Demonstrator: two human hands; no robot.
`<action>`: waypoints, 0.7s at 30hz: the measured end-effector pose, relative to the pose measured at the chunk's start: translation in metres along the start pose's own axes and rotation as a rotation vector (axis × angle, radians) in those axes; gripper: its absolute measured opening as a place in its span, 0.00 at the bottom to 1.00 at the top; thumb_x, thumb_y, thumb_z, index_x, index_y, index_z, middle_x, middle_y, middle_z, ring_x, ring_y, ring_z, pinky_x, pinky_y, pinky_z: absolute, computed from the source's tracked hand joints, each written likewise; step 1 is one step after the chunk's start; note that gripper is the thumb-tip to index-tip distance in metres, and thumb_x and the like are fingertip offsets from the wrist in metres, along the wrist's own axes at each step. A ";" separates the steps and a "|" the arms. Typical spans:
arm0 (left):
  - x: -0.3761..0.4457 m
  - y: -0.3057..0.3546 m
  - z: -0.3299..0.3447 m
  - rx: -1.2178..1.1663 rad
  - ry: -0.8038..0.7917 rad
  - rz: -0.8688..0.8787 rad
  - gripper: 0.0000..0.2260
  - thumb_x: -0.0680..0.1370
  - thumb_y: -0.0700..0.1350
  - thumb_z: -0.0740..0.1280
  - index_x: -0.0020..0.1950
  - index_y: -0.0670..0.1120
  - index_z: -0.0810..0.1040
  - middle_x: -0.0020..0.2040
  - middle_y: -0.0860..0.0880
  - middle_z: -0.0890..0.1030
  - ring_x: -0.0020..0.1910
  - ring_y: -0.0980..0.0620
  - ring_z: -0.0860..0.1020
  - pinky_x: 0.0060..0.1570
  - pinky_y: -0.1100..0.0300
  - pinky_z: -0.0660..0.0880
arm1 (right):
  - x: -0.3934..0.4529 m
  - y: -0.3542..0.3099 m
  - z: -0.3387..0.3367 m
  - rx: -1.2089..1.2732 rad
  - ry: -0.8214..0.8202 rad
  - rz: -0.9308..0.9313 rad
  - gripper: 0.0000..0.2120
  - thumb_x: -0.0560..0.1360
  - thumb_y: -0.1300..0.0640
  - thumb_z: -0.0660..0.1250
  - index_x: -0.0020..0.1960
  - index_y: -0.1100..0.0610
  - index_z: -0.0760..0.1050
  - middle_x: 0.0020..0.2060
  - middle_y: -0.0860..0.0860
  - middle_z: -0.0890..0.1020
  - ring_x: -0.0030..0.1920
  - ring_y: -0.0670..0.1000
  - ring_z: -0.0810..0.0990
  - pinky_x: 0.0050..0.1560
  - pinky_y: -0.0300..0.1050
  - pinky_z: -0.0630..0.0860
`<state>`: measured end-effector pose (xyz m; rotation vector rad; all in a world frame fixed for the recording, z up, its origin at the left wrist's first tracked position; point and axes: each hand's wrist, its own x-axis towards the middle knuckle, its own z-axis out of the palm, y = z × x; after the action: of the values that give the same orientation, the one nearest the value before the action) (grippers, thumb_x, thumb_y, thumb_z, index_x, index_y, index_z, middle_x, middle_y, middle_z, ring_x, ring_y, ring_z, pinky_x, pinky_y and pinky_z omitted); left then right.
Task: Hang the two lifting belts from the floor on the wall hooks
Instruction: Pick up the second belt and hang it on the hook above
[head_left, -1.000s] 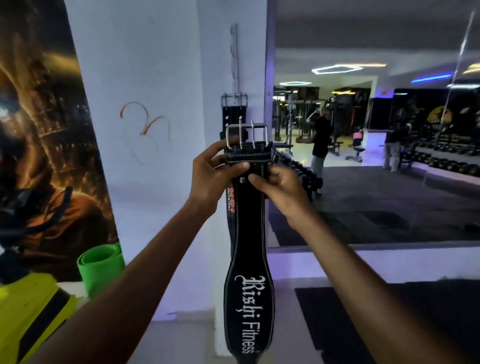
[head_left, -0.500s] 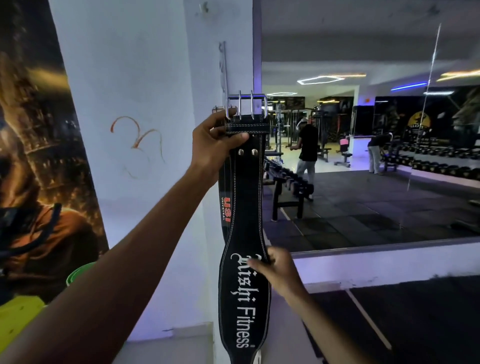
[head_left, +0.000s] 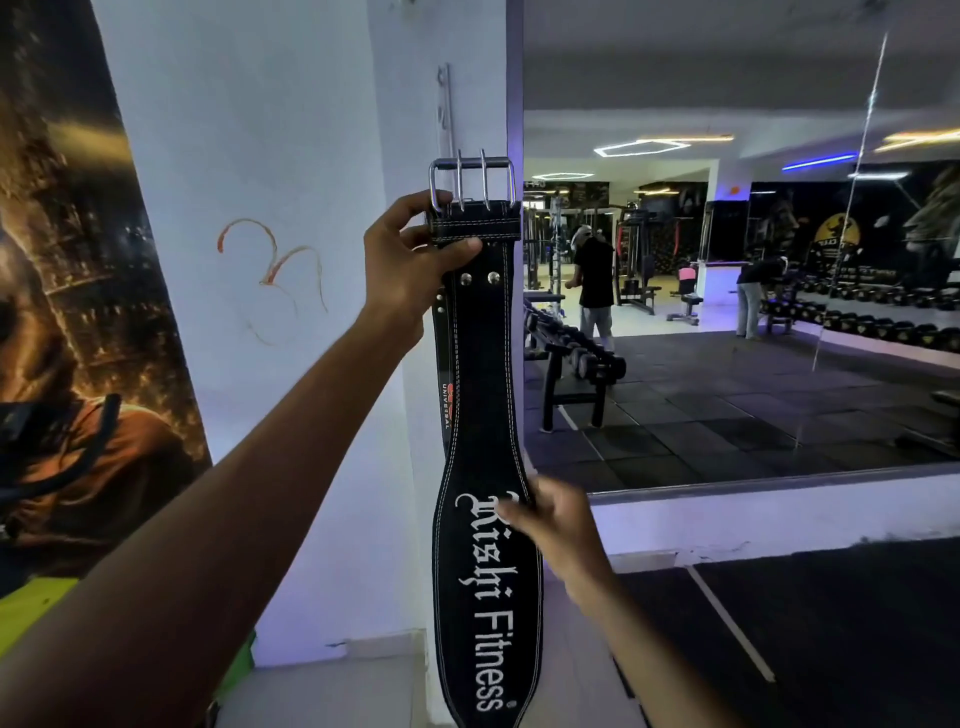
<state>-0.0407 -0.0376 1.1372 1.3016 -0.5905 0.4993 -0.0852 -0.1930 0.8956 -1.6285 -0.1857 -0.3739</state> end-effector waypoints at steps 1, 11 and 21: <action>0.000 -0.002 -0.003 0.003 0.008 -0.010 0.20 0.69 0.29 0.76 0.56 0.47 0.80 0.46 0.44 0.85 0.37 0.54 0.85 0.37 0.59 0.81 | -0.010 0.017 -0.001 -0.019 0.000 0.045 0.18 0.66 0.51 0.79 0.43 0.65 0.80 0.37 0.60 0.85 0.37 0.55 0.83 0.42 0.46 0.76; 0.004 -0.009 -0.001 -0.020 -0.034 -0.035 0.20 0.70 0.30 0.77 0.56 0.48 0.80 0.48 0.43 0.84 0.40 0.51 0.85 0.41 0.55 0.83 | 0.035 -0.072 -0.015 0.092 0.149 -0.161 0.22 0.77 0.59 0.69 0.70 0.52 0.68 0.45 0.53 0.83 0.42 0.41 0.83 0.39 0.32 0.80; -0.002 -0.008 0.007 -0.029 -0.043 -0.013 0.29 0.70 0.29 0.76 0.68 0.41 0.73 0.46 0.44 0.84 0.41 0.51 0.86 0.41 0.59 0.82 | 0.100 -0.207 -0.009 -0.059 0.095 -0.476 0.22 0.80 0.57 0.65 0.72 0.53 0.66 0.44 0.41 0.79 0.37 0.31 0.80 0.39 0.24 0.76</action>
<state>-0.0373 -0.0460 1.1313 1.2905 -0.6225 0.4514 -0.0634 -0.1918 1.1245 -1.6115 -0.4971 -0.8240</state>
